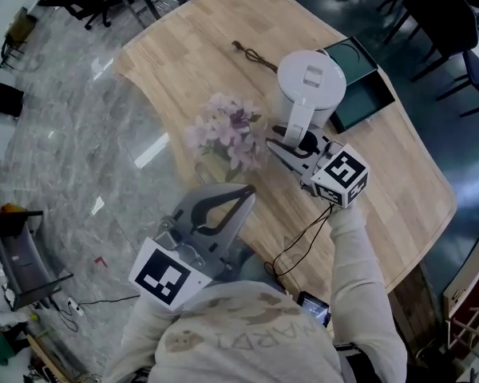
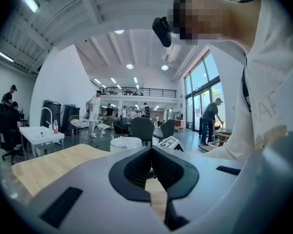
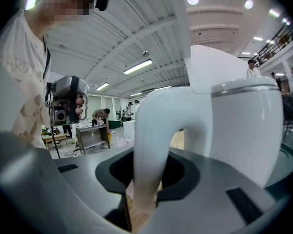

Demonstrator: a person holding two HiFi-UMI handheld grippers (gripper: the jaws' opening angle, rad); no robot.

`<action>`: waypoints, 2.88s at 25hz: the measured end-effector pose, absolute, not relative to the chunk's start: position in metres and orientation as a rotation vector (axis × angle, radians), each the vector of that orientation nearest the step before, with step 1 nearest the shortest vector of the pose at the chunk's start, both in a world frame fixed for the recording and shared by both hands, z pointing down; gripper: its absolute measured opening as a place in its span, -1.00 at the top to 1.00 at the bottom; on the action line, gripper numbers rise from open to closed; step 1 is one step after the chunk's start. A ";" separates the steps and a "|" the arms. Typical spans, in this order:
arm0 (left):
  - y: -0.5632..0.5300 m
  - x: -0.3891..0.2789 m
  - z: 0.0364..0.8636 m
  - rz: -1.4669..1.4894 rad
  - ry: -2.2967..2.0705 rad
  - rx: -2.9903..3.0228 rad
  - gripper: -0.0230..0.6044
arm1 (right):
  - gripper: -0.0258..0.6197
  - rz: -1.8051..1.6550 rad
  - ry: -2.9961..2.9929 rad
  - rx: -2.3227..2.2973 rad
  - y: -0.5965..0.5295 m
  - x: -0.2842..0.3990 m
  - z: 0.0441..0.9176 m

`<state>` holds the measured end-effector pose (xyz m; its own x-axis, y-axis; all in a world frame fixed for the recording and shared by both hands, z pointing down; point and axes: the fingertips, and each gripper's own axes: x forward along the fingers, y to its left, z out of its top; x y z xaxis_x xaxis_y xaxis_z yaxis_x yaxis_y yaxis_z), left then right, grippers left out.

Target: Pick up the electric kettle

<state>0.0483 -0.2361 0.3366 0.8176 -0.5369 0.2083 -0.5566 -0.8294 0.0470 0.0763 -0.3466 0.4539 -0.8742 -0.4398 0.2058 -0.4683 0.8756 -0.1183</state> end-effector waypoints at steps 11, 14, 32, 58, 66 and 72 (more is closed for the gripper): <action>-0.216 0.046 0.318 0.215 -0.863 2.936 0.89 | 0.58 0.140 -2.925 0.708 -0.299 0.071 0.383; -0.206 0.044 0.311 0.186 -0.848 2.948 0.89 | 0.58 0.118 -2.935 0.704 -0.276 0.069 0.364; -0.115 0.014 0.277 0.029 -0.712 3.066 0.89 | 0.58 0.091 -2.906 0.863 -0.123 0.040 0.297; 0.056 -0.054 0.263 -0.081 -0.562 3.154 0.89 | 0.57 0.037 -2.882 1.061 0.062 -0.033 0.276; 0.105 -0.076 0.260 -0.101 -0.560 3.183 0.89 | 0.57 -0.023 -2.871 1.070 0.110 -0.055 0.272; 0.111 -0.078 0.251 -0.130 -0.547 3.199 0.89 | 0.57 -0.040 -2.861 1.067 0.116 -0.060 0.266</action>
